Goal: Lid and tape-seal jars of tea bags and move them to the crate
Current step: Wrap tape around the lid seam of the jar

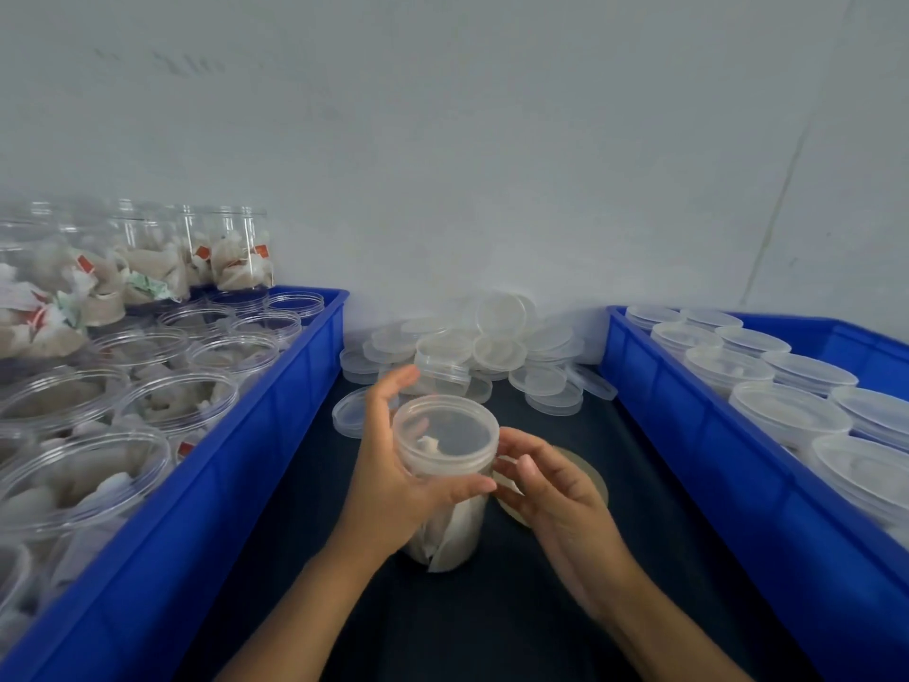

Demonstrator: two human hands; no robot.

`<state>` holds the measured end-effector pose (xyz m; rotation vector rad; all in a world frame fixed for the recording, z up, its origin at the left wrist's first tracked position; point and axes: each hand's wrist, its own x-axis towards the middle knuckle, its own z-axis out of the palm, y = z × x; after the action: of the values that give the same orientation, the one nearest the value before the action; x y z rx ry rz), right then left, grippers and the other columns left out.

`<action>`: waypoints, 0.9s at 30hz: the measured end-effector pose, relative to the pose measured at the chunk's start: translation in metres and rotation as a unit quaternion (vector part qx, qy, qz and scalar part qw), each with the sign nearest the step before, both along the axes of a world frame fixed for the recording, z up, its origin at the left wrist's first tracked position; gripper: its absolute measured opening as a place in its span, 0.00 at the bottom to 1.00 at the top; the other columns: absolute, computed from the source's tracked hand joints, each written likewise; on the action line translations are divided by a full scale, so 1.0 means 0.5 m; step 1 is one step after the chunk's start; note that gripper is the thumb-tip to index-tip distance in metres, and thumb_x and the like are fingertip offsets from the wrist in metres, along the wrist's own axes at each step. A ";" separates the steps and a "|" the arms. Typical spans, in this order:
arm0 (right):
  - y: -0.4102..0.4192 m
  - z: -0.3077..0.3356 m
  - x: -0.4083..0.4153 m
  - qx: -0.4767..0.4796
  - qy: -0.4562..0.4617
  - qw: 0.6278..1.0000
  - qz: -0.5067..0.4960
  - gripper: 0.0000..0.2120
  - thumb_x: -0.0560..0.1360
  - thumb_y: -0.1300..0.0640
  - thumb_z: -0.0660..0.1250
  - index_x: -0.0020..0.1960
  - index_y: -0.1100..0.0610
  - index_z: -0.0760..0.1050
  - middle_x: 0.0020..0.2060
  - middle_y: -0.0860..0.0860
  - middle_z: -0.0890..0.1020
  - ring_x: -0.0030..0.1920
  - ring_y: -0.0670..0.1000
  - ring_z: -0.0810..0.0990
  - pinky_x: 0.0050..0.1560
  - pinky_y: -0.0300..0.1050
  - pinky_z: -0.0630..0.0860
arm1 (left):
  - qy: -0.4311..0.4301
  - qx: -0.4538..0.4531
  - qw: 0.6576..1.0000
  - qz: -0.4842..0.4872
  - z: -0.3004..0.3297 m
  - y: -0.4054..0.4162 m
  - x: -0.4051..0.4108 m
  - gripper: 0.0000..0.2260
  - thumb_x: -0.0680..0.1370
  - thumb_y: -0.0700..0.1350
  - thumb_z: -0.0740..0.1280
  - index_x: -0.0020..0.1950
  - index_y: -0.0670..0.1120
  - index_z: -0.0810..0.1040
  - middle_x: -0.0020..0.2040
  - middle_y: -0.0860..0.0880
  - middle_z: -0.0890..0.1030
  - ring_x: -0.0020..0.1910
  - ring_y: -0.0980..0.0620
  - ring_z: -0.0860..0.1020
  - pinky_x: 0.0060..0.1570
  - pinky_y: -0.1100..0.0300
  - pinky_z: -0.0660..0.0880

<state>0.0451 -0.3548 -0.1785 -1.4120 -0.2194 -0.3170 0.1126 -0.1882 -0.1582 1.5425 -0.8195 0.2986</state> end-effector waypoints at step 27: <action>-0.008 0.023 0.024 0.038 0.057 0.998 0.002 0.17 0.69 0.60 0.72 0.57 0.57 0.76 0.54 0.56 0.82 0.55 0.59 0.79 0.61 0.56 0.75 | 0.154 0.030 0.981 -0.112 -0.023 0.003 0.033 0.40 0.57 0.53 0.81 0.66 0.45 0.72 0.60 0.49 0.81 0.61 0.53 0.78 0.56 0.64 0.75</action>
<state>0.0568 -0.3590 -0.1670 -1.3492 -0.1159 -0.2383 0.1289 -0.1869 -0.1696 1.4877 -0.7527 -0.1291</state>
